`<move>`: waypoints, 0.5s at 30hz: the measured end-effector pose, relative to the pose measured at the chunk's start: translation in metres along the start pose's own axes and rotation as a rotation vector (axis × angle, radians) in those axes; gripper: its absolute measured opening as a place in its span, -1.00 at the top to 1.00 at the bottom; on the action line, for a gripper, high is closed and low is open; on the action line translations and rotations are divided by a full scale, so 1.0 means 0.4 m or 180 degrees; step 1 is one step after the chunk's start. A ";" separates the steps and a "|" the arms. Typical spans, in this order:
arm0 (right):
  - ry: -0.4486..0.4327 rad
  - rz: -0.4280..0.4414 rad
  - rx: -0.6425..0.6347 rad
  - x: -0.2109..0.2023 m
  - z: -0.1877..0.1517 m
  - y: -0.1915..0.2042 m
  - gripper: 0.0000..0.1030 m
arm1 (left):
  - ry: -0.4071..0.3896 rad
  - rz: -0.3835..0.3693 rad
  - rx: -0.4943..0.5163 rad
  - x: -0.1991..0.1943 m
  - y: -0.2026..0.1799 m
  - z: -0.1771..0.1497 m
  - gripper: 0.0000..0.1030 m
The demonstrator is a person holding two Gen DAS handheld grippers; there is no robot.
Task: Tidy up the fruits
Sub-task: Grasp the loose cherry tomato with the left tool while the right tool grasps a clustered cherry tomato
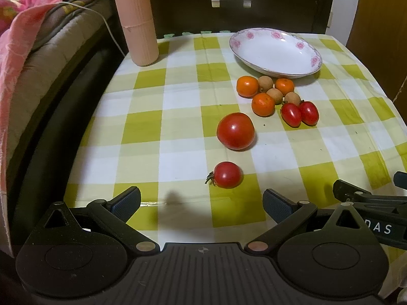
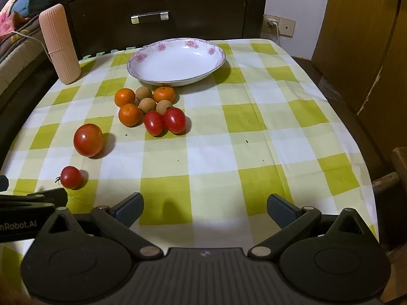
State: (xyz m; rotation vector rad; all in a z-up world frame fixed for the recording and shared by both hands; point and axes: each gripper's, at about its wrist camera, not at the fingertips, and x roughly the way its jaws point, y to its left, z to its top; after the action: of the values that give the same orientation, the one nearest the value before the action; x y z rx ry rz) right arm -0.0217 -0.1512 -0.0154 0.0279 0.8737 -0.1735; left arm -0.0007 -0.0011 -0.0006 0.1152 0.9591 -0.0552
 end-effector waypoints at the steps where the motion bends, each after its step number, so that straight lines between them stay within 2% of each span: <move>1: 0.0003 -0.0001 0.0001 0.000 0.000 0.000 -0.97 | 0.0003 -0.0001 -0.0002 0.000 0.000 0.000 -1.00; 11: 0.0098 -0.0013 0.0068 0.024 0.002 -0.018 -0.97 | 0.0016 -0.0053 0.0037 0.033 -0.020 0.011 -0.99; 15: 0.0142 0.0001 0.0080 0.041 0.009 -0.022 -0.96 | 0.0130 -0.0033 0.0039 0.057 -0.020 0.015 -0.91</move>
State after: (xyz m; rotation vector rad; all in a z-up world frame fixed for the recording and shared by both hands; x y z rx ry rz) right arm -0.0102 -0.1626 -0.0251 0.0554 0.9161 -0.1842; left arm 0.0166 -0.0098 -0.0165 0.1230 1.0003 -0.0686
